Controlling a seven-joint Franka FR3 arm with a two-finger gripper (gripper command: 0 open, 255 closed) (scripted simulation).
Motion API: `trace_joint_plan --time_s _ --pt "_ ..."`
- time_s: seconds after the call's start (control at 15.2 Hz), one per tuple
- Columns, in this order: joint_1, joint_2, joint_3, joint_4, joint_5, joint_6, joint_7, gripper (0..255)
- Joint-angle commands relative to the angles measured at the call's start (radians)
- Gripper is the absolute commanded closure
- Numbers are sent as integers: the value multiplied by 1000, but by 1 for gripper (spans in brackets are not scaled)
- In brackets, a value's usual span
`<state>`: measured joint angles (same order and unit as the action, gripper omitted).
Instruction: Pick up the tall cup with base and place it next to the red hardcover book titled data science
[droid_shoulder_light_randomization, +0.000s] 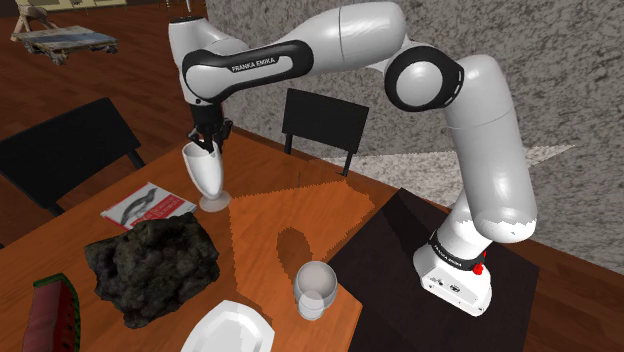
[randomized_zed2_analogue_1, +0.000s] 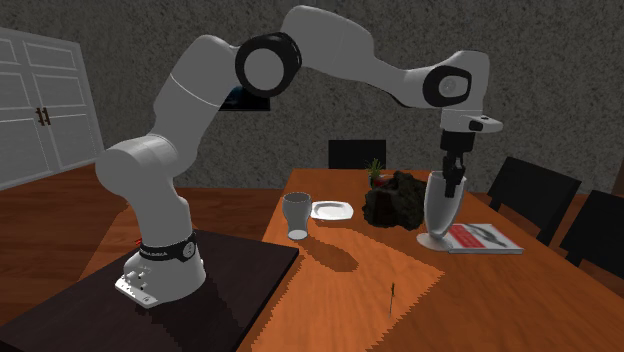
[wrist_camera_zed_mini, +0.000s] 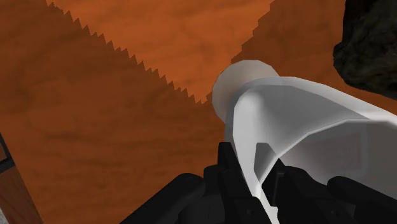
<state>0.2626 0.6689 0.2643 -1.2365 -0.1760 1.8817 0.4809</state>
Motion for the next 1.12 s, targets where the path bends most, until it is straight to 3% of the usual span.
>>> trace_joint_plan --time_s 0.0,0.4,0.92,0.99,1.06 --pt "-1 6 -1 -17 -2 24 2 255" --pt "-2 31 -6 -66 -9 97 8 255" --pt "-2 31 -6 -66 -9 97 8 255" --pt "-2 31 -6 -66 -9 97 8 0" --pt "-2 31 -6 -65 -9 97 8 0"
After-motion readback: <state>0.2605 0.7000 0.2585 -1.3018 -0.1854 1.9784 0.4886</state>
